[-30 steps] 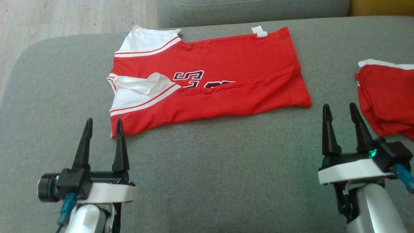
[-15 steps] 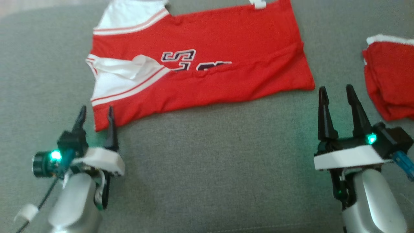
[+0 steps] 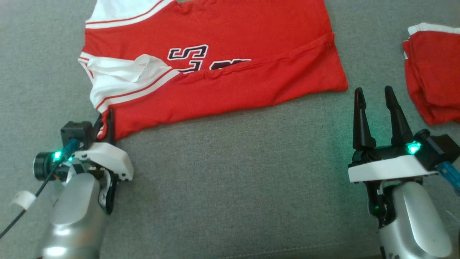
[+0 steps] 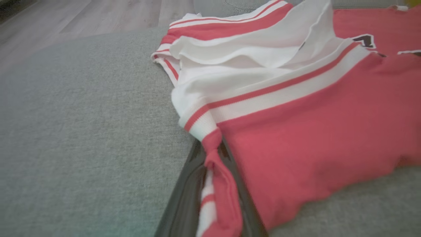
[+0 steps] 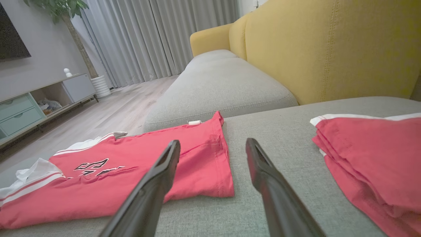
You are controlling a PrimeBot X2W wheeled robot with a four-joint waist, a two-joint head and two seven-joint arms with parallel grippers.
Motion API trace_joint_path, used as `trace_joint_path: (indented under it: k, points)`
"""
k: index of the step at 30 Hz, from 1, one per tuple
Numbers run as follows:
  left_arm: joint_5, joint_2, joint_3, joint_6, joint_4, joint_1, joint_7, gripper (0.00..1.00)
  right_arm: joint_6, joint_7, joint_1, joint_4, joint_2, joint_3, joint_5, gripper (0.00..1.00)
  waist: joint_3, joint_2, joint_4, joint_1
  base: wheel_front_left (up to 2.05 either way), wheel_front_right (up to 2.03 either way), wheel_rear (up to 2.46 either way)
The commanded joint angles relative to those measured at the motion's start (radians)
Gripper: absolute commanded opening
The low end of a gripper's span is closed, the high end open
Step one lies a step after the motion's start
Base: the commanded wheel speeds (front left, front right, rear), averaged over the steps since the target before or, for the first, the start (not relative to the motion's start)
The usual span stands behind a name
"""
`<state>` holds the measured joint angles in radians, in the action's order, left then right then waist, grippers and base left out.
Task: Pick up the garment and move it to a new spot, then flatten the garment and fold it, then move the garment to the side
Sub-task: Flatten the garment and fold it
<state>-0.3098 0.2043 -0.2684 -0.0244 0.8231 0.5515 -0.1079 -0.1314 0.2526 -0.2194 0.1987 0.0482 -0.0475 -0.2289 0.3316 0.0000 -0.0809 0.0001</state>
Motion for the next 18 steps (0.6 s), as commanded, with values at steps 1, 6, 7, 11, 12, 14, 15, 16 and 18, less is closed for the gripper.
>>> trace_joint_path:
  k: [1, 6, 7, 11, 12, 14, 15, 16, 18]
  points:
    - [-0.006, 0.015, 0.008, 0.004, 0.038, -0.034, 0.007, 0.0, 0.001, 0.009, -0.031, -0.015, 0.002, -0.017, -0.004, 1.0, -0.014, 0.0, 0.008, -0.0001, 0.0, 0.0, 0.0]
    - [-0.021, -0.004, 0.02, 0.007, 0.006, -0.022, -0.091, 0.0, 0.001, 0.007, -0.049, 0.075, 0.002, -0.019, 0.024, 1.0, -0.056, 0.0, 0.03, -0.0001, 0.0, 0.0, 0.0]
    - [-0.024, -0.007, 0.024, 0.006, -0.008, -0.02, -0.107, 0.0, 0.001, -0.001, -0.059, 0.098, 0.002, -0.014, 0.03, 1.0, -0.063, 0.0, 0.033, -0.0001, 0.0, 0.0, 0.0]
    - [-0.021, -0.017, 0.024, 0.011, -0.087, -0.02, -0.14, 0.0, 0.001, -0.075, -0.118, 0.192, 0.002, 0.032, 0.056, 1.0, -0.084, 0.0, 0.05, -0.0001, 0.0, 0.0, 0.0]
    - [-0.019, -0.019, 0.022, 0.013, -0.108, -0.022, -0.144, 0.0, 0.001, -0.101, -0.136, 0.219, 0.002, 0.043, 0.063, 1.0, -0.086, 0.0, 0.054, -0.0001, 0.0, 0.0, 0.0]
    - [-0.005, -0.023, 0.007, 0.019, -0.173, -0.03, -0.149, 0.0, 0.001, -0.181, -0.197, 0.309, 0.002, 0.085, 0.042, 1.0, -0.084, 0.0, 0.07, -0.0001, 0.0, 0.0, 0.0]
    - [-0.001, -0.024, 0.001, 0.022, -0.192, -0.032, -0.149, 0.0, 0.001, -0.211, -0.221, 0.342, 0.002, 0.097, 0.003, 1.0, -0.08, 0.0, 0.076, -0.0001, 0.0, 0.0, 0.0]
    - [0.001, -0.025, -0.002, 0.024, -0.209, -0.033, -0.15, 0.0, 0.001, -0.232, -0.247, 0.368, 0.002, 0.101, -0.005, 1.0, -0.074, 0.0, 0.081, -0.0001, 0.0, 0.0, 0.0]
    - [0.004, -0.024, -0.008, 0.024, -0.239, -0.034, -0.15, 0.0, 0.001, -0.266, -0.3, 0.421, 0.002, 0.118, 0.008, 1.0, -0.057, 0.0, 0.088, -0.0001, 0.0, 0.0, 0.0]
